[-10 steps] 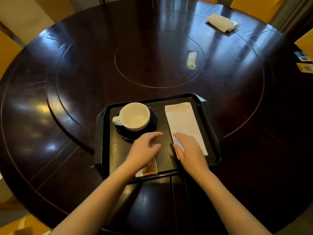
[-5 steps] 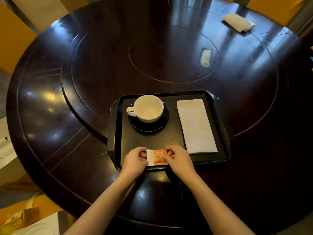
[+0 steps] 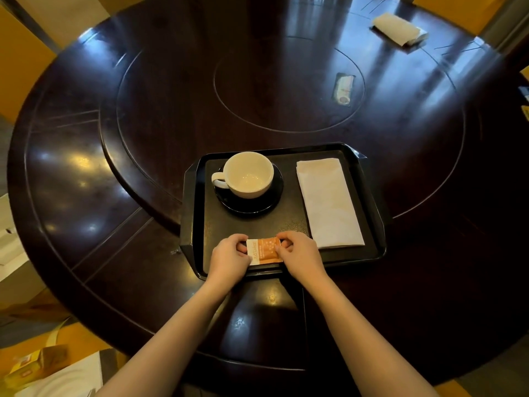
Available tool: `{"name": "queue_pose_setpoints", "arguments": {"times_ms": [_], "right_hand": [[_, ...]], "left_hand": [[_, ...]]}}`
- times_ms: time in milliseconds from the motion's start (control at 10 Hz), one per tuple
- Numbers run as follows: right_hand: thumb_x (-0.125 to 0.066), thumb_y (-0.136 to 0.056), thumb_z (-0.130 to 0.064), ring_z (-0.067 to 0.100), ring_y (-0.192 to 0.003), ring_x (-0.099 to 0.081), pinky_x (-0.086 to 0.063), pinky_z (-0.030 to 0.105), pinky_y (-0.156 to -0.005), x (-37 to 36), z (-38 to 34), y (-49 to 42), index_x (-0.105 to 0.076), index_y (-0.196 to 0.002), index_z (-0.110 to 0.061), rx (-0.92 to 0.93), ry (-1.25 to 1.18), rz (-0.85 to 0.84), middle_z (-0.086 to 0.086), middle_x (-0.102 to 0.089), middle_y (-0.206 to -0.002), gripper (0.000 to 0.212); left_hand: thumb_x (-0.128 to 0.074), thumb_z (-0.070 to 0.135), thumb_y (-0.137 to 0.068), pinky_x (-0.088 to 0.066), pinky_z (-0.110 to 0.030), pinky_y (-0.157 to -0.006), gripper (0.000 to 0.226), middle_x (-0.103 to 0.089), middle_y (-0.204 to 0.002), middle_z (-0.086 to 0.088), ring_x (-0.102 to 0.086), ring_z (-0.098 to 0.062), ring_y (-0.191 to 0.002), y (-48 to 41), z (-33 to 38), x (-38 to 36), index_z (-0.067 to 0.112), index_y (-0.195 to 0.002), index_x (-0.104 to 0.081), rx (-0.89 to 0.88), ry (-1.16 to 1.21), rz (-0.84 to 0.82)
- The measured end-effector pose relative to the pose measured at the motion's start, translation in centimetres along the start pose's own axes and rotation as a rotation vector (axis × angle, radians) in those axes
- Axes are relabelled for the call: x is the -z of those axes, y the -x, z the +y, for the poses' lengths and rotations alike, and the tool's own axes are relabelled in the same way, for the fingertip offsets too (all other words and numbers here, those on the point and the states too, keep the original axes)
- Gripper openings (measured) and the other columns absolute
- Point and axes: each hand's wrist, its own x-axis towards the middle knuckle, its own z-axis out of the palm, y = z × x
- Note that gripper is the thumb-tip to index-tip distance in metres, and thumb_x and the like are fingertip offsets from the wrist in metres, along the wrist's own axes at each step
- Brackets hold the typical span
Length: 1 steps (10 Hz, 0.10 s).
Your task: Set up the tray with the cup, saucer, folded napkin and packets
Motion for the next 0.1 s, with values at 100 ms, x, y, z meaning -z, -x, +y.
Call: {"name": "queue_pose_setpoints", "arguments": {"times_ms": [100], "right_hand": [[-0.058, -0.089, -0.016, 0.015, -0.094, -0.060, -0.051, 0.032, -0.091, 0.20, -0.36, -0.22, -0.054, -0.126, -0.013, -0.019, 0.008, -0.009, 0.004, -0.063, -0.106, 0.037]], "left_hand": [[-0.064, 0.006, -0.079, -0.050, -0.028, -0.080, 0.050, -0.055, -0.087, 0.006, -0.058, -0.013, -0.082, -0.19, 0.03, 0.20, 0.016, -0.126, -0.053, 0.001, -0.017, 0.031]]}}
